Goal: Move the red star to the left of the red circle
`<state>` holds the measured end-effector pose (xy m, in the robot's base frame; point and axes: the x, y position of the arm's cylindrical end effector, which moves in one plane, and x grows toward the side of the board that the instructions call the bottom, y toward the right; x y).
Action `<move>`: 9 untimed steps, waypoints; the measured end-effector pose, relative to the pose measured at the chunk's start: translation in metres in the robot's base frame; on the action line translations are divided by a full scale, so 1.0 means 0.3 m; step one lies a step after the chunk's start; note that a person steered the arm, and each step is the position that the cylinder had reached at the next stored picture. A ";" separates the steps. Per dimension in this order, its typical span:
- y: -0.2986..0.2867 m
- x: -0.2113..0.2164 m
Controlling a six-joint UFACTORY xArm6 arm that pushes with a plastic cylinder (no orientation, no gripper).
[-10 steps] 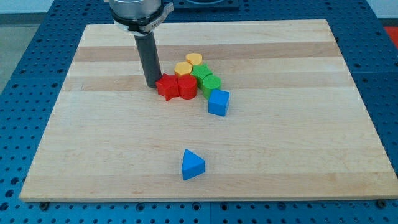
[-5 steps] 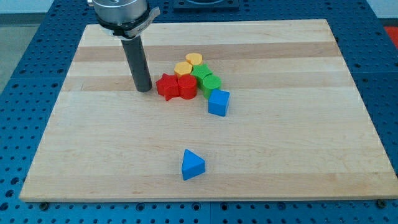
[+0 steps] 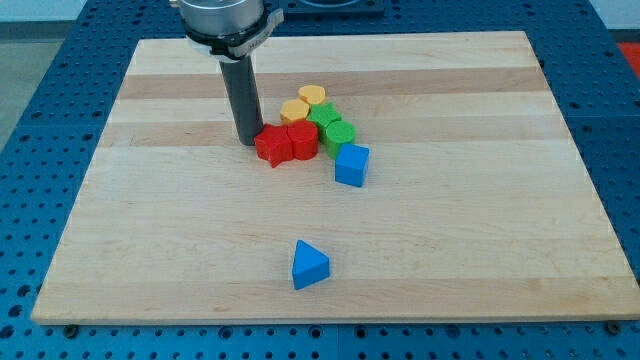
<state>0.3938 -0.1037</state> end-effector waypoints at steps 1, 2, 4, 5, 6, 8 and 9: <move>0.000 -0.031; -0.010 -0.072; -0.269 0.022; -0.277 0.169; -0.194 0.238; 0.016 0.235; 0.050 0.227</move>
<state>0.4618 -0.0886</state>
